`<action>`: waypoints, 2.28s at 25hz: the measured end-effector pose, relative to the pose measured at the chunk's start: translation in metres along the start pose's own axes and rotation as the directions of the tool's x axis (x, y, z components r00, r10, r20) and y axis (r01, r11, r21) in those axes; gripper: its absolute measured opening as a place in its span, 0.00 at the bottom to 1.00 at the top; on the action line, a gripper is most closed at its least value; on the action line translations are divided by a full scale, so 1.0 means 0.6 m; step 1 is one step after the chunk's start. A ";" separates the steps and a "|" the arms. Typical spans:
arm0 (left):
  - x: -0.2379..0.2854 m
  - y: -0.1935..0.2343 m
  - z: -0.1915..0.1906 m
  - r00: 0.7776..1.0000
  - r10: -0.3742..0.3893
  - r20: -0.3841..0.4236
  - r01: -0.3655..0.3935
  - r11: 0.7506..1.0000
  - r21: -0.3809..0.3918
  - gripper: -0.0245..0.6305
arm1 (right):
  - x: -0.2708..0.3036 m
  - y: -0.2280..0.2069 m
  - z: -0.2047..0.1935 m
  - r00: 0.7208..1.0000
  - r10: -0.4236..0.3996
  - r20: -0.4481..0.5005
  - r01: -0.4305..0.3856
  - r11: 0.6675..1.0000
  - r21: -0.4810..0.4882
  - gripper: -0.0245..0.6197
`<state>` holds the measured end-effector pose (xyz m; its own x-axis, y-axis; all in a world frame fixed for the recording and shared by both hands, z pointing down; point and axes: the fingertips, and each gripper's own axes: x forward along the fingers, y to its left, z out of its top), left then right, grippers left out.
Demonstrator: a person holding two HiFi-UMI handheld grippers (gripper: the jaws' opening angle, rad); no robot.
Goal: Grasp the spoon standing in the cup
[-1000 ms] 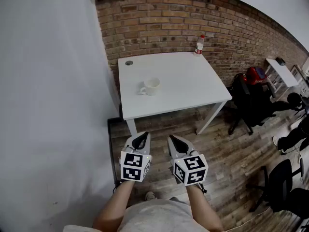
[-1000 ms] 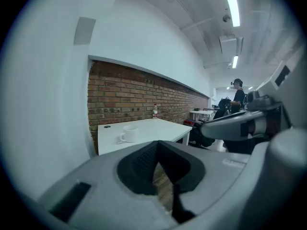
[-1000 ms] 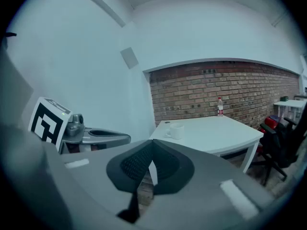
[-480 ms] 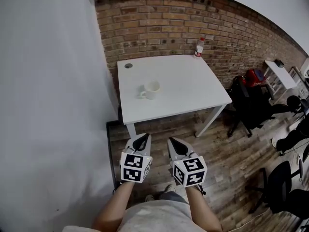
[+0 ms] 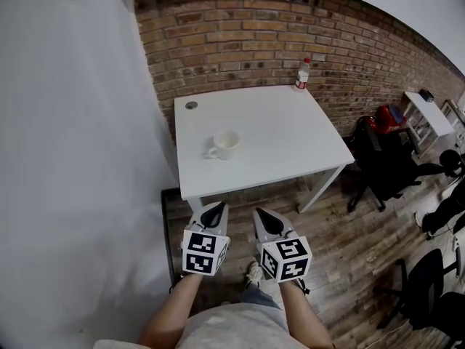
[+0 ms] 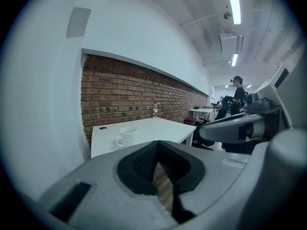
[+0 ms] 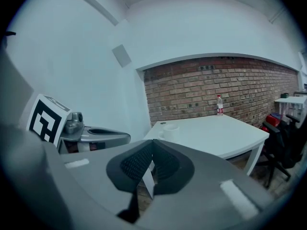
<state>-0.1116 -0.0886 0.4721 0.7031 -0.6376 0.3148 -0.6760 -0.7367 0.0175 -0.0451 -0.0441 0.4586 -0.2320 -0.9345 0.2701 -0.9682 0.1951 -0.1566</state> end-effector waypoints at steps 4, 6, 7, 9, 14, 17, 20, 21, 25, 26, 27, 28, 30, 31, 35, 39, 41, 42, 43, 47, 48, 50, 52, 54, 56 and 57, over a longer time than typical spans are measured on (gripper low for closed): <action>0.062 0.014 0.020 1.000 0.019 -0.009 -0.019 1.000 0.004 0.04 | 0.043 -0.048 0.017 1.000 0.020 -0.003 -0.020 1.000 0.005 0.05; 0.092 0.021 0.030 0.999 0.032 -0.012 -0.032 0.999 0.007 0.04 | 0.064 -0.069 0.024 0.999 0.035 -0.006 -0.035 0.999 0.004 0.05; 0.107 0.023 0.035 0.999 0.038 -0.015 -0.038 0.999 0.007 0.04 | 0.073 -0.081 0.028 0.999 0.042 -0.009 -0.042 0.999 0.004 0.05; 0.135 0.026 0.047 0.999 0.049 -0.020 -0.049 0.999 0.008 0.04 | 0.090 -0.104 0.037 0.998 0.055 -0.014 -0.055 0.998 0.005 0.05; 0.199 0.040 0.063 0.996 0.085 -0.041 -0.085 0.996 0.014 0.04 | 0.135 -0.159 0.056 0.996 0.091 -0.023 -0.091 0.996 0.009 0.05; 0.234 0.046 0.069 0.993 0.108 -0.048 -0.107 0.994 0.018 0.04 | 0.161 -0.185 0.062 0.993 0.116 -0.031 -0.116 0.993 0.008 0.05; 0.264 0.050 0.075 0.990 0.132 -0.049 -0.131 0.991 0.024 0.04 | 0.181 -0.208 0.066 0.989 0.145 -0.040 -0.145 0.989 0.004 0.05; 0.272 0.051 0.076 0.989 0.140 -0.050 -0.139 0.990 0.027 0.04 | 0.187 -0.213 0.068 0.987 0.155 -0.041 -0.155 0.988 0.001 0.05; 0.299 0.057 0.087 0.985 0.169 -0.045 -0.167 0.985 0.042 0.04 | 0.205 -0.223 0.081 0.980 0.193 -0.044 -0.195 0.980 -0.033 0.05; 0.304 0.057 0.091 0.984 0.174 -0.042 -0.172 0.984 0.049 0.04 | 0.208 -0.225 0.083 0.979 0.200 -0.044 -0.202 0.979 -0.040 0.05; 0.308 0.057 0.093 0.983 0.178 -0.041 -0.176 0.983 0.057 0.04 | 0.210 -0.227 0.085 0.978 0.206 -0.043 -0.208 0.977 -0.043 0.05; 0.312 0.058 0.093 0.982 0.182 -0.041 -0.179 0.982 0.062 0.04 | 0.212 -0.229 0.086 0.976 0.212 -0.041 -0.214 0.976 -0.043 0.05; 0.320 0.062 0.094 0.981 0.188 -0.042 -0.185 0.980 0.067 0.06 | 0.216 -0.231 0.087 0.974 0.221 -0.041 -0.223 0.974 -0.044 0.05; 0.323 0.064 0.095 0.981 0.190 -0.041 -0.187 0.980 0.068 0.07 | 0.219 -0.232 0.088 0.974 0.223 -0.042 -0.225 0.973 -0.045 0.05; 0.343 0.076 0.101 0.979 0.198 -0.042 -0.193 0.977 0.089 0.09 | 0.228 -0.245 0.092 0.974 0.224 -0.041 -0.225 0.973 -0.044 0.05; 0.372 0.090 0.099 0.979 0.196 -0.047 -0.190 0.976 0.107 0.12 | 0.246 -0.261 0.089 0.975 0.219 -0.046 -0.221 0.974 -0.045 0.05; 0.385 0.096 0.094 0.980 0.193 -0.051 -0.186 0.976 0.109 0.13 | 0.256 -0.265 0.089 0.975 0.218 -0.049 -0.220 0.974 -0.046 0.05; 0.392 0.100 0.091 0.980 0.190 -0.052 -0.184 0.977 0.108 0.14 | 0.261 -0.268 0.090 0.975 0.217 -0.050 -0.219 0.974 -0.048 0.05; 0.400 0.103 0.089 0.981 0.188 -0.054 -0.182 0.977 0.109 0.14 | 0.267 -0.270 0.091 0.975 0.215 -0.051 -0.217 0.975 -0.049 0.05; 0.431 0.121 0.084 0.981 0.179 -0.075 -0.168 0.976 0.138 0.17 | 0.295 -0.285 0.101 0.978 0.203 -0.054 -0.205 0.977 -0.049 0.05; 0.439 0.126 0.082 0.981 0.177 -0.083 -0.164 0.976 0.147 0.17 | 0.302 -0.289 0.102 0.978 0.200 -0.056 -0.203 0.978 -0.047 0.05; 0.453 0.134 0.075 0.979 0.175 -0.101 -0.157 0.974 0.161 0.18 | 0.313 -0.295 0.103 0.979 0.195 -0.061 -0.197 0.979 -0.042 0.05; 0.464 0.142 0.067 0.978 0.172 -0.117 -0.151 0.973 0.172 0.18 | 0.324 -0.300 0.103 0.980 0.190 -0.065 -0.193 0.980 -0.037 0.05; 0.475 0.150 0.063 0.977 0.173 -0.126 -0.148 0.972 0.184 0.18 | 0.335 -0.305 0.102 0.980 0.186 -0.069 -0.189 0.981 -0.034 0.05; 0.485 0.156 0.061 0.976 0.174 -0.134 -0.146 0.969 0.197 0.18 | 0.343 -0.311 0.101 0.981 0.180 -0.072 -0.183 0.983 -0.031 0.05; 0.491 0.158 0.060 0.975 0.174 -0.138 -0.144 0.969 0.203 0.18 | 0.347 -0.315 0.101 0.981 0.177 -0.073 -0.180 0.983 -0.029 0.05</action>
<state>0.0393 -0.3540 0.5323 0.5377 -0.7185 0.4412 -0.7111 -0.6676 -0.2206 0.0950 -0.2935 0.4867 -0.4061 -0.8607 0.3070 -0.9131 0.3684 -0.1748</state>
